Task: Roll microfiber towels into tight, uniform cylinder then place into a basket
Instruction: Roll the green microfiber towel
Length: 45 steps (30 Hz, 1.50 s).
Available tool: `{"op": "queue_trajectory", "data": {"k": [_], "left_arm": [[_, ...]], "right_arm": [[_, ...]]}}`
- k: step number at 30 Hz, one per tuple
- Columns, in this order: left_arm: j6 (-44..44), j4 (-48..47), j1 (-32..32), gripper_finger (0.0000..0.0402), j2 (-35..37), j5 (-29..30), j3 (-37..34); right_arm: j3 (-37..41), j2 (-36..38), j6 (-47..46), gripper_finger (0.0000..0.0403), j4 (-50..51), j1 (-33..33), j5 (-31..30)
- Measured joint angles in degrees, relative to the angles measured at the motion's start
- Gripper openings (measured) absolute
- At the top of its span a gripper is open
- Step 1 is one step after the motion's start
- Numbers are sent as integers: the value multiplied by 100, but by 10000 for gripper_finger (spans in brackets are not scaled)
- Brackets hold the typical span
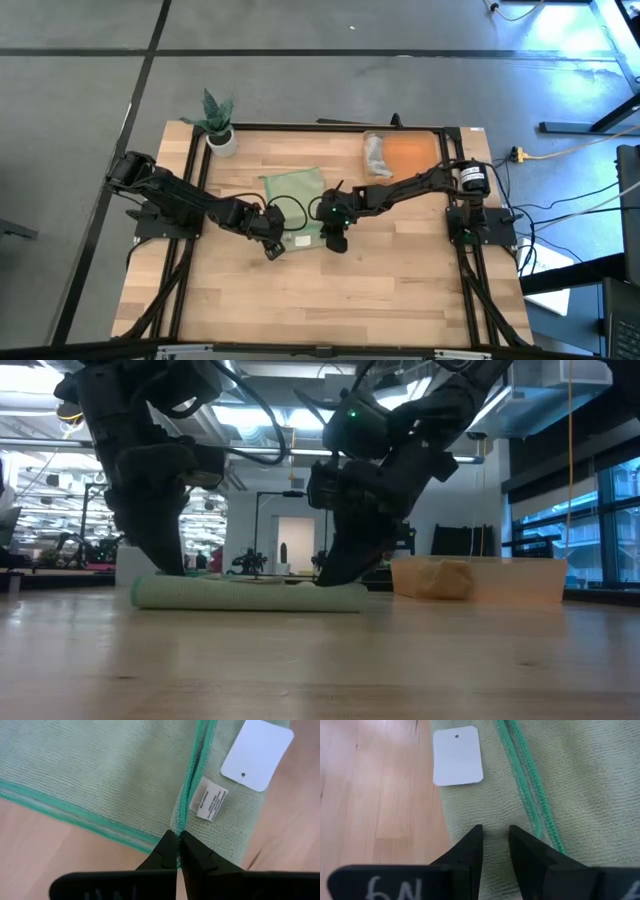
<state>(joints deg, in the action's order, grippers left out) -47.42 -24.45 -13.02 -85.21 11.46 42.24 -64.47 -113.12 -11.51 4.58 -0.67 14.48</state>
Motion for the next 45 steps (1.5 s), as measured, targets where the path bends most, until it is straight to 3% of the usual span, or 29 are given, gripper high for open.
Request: {"op": "queue_trajectory", "data": {"k": [5,12,16,20,26,30,37,45], "left_arm": [[-41,-3,0,15,0,154,0],[-22,-49,12,72,0,91,0],[136,-110,162,86,79,-300,-2],[144,-236,342,84,431,-660,-2],[326,-181,258,83,1370,-402,-4],[743,-2,-156,83,1641,-86,0],[1930,642,-910,83,947,323,0],[2700,802,-1232,82,-103,455,1]], "right_arm": [[0,0,-3,96,-2,0,2],[0,0,-13,96,-4,0,7],[0,0,-15,96,-4,0,8],[0,0,-17,96,-3,0,9],[0,0,-17,96,7,0,9],[0,0,-17,97,7,0,9],[0,0,-19,97,5,0,9],[0,0,-19,97,2,-2,9]]}}
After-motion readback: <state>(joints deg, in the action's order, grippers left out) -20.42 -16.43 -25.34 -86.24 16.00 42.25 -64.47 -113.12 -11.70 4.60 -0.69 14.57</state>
